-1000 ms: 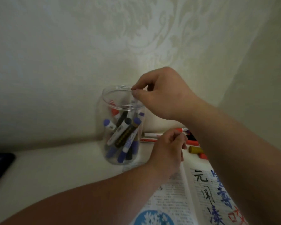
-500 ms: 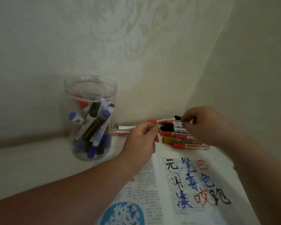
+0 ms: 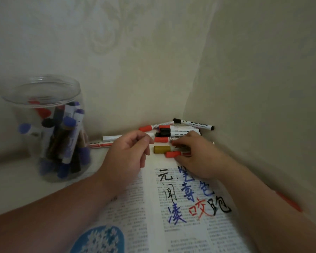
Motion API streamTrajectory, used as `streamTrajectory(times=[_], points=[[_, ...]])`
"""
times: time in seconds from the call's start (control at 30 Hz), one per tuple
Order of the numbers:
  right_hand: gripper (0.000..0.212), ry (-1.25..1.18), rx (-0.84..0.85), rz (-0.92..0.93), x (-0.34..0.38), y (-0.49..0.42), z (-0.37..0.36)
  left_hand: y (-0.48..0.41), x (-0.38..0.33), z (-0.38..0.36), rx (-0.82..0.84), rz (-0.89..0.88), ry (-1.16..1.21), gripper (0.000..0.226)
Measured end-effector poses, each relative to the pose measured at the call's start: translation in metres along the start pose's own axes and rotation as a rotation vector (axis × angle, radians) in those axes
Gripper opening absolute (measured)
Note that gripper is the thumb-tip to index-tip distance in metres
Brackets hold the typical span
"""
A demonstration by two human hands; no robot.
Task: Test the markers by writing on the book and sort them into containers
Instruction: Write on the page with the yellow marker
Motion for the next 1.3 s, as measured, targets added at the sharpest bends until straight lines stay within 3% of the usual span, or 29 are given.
streamTrajectory(times=[0.2,0.47,0.53,0.7,0.8,0.9,0.97,1.1,1.23,1.3], points=[[0.024,-0.019,0.005,-0.03,-0.001,-0.002,0.004,0.002,0.001,-0.002,0.008,-0.03,-0.052,0.024],[0.025,-0.034,-0.014,-0.034,-0.002,-0.005,0.001,0.004,-0.001,-0.002,0.013,-0.026,-0.076,0.023],[0.016,0.012,-0.021,-0.007,-0.002,-0.006,0.001,0.004,-0.001,-0.002,0.013,-0.031,-0.086,0.023],[0.025,0.085,-0.107,0.117,0.0,0.002,-0.001,0.006,-0.001,-0.002,0.006,-0.051,-0.139,0.014],[0.024,0.226,-0.203,0.214,0.001,0.007,0.001,0.011,-0.003,-0.004,-0.007,-0.115,-0.246,0.005],[0.025,0.374,-0.296,0.331,0.011,0.012,0.006,0.013,0.001,-0.005,0.017,-0.248,-0.513,0.029],[0.035,0.374,-0.27,0.416,0.016,0.015,0.007,0.012,0.0,-0.004,0.068,-0.361,-0.716,0.03],[0.035,0.145,-0.175,0.428,0.021,0.027,0.013,0.011,-0.007,-0.001,0.175,-0.444,-0.994,0.04],[0.031,-0.333,-0.072,0.191,0.007,0.042,0.028,0.022,-0.012,-0.008,0.218,-0.51,-1.103,0.034],[0.023,-0.634,-0.109,0.138,-0.003,0.046,0.034,0.024,-0.012,-0.009,0.188,-0.494,-1.1,0.023]])
Point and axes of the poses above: each hand's wrist, its own y-axis away from the middle knuckle, its own z-axis out of the back of the hand, x = y × z, the point moved 1 cm from there along -y, towards the middle knuckle, and after that the axes turned 9 degrees about z, right-handed, at the moved point
